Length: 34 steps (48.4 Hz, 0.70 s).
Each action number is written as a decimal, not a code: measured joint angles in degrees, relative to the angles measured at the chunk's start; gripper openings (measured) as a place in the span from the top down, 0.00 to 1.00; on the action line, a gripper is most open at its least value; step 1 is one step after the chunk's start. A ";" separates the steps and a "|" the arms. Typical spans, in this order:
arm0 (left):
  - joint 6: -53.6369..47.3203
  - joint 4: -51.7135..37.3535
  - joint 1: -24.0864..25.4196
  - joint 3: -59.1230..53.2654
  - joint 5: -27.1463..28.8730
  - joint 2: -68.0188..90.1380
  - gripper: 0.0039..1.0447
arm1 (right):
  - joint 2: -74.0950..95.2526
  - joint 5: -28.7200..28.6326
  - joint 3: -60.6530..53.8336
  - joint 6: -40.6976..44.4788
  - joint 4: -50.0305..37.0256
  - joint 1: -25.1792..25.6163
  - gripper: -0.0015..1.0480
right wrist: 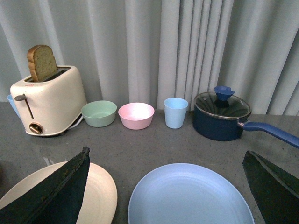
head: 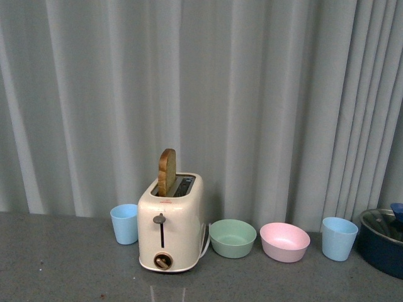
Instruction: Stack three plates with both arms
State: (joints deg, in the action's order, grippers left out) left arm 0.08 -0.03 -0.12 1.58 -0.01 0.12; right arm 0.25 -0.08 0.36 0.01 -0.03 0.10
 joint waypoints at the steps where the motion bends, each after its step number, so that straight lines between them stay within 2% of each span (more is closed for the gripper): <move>1: 0.00 0.00 0.00 0.00 0.00 0.00 0.06 | 0.00 0.02 0.00 -0.02 0.00 0.00 0.07; 3: 0.07 0.81 0.33 0.28 -0.61 0.63 0.06 | 0.00 0.00 0.00 -0.02 0.00 0.00 0.07; 6: 0.07 16.63 3.61 6.71 -11.45 9.53 0.06 | 0.00 0.02 0.00 -0.02 0.00 0.00 0.07; 8: -0.15 24.17 4.66 11.28 -15.06 16.66 0.06 | 0.00 -0.15 0.00 0.00 0.00 0.00 0.07; 10: -0.85 24.46 4.81 14.03 -16.33 20.55 0.06 | 0.00 0.02 0.00 -0.02 0.00 -0.02 0.07; 16: -5.16 15.32 5.68 23.61 -18.53 32.92 0.06 | 0.00 0.02 0.00 0.00 0.00 -0.02 0.07; 21: -9.46 12.04 6.58 31.26 -19.41 46.29 0.06 | 0.00 0.00 0.00 0.00 0.00 -0.02 0.07; 25: -12.52 13.03 7.28 36.96 -19.26 56.72 0.06 | 0.00 0.02 0.00 0.00 0.00 -0.02 0.07; 34: -20.13 22.03 8.48 52.96 -17.99 79.62 0.06 | 0.00 0.00 0.00 0.00 0.00 -0.02 0.07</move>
State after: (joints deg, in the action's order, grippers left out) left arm -20.05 22.00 8.36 54.54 -18.00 79.75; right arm 0.25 -0.08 0.36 0.01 -0.03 0.08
